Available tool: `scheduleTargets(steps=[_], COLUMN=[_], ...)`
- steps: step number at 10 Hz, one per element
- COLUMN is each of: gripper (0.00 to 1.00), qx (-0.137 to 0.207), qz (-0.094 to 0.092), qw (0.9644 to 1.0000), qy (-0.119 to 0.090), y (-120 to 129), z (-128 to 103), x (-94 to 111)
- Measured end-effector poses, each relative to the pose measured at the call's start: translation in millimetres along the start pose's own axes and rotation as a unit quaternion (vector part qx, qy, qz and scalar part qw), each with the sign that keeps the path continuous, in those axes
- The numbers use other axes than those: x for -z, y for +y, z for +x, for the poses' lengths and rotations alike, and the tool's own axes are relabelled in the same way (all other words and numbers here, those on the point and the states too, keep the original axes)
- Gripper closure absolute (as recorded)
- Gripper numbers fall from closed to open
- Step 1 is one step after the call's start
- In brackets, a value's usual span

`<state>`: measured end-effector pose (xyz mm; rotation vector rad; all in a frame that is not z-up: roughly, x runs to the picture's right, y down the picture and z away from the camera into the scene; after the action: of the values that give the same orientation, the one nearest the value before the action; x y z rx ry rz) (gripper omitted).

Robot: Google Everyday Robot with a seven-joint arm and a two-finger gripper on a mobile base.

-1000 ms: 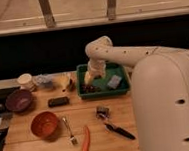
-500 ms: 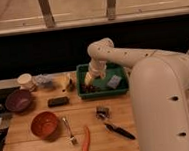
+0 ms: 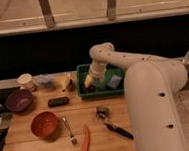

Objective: Place grapes in red bowl

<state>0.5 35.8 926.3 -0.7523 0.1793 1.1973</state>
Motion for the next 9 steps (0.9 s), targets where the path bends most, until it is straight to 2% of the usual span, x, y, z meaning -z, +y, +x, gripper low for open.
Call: scheduleTargets(steps=[4,5,6,8,9], gripper=[0.36,0.38,0.45,0.67,0.75], qx=[-0.014,-0.016,-0.014,-0.012,-0.012], qz=[-0.029,-0.031,-0.031,-0.035,-0.036], qw=[0.9993,0.9992,0.9992,0.9992,0.9991], qy=[0.017,0.018,0.019,0.018,0.016], y=[-5,-7,-6,-5,-5], z=[0,1,2,3,3], x=[-35,-37,-37,-34,-32])
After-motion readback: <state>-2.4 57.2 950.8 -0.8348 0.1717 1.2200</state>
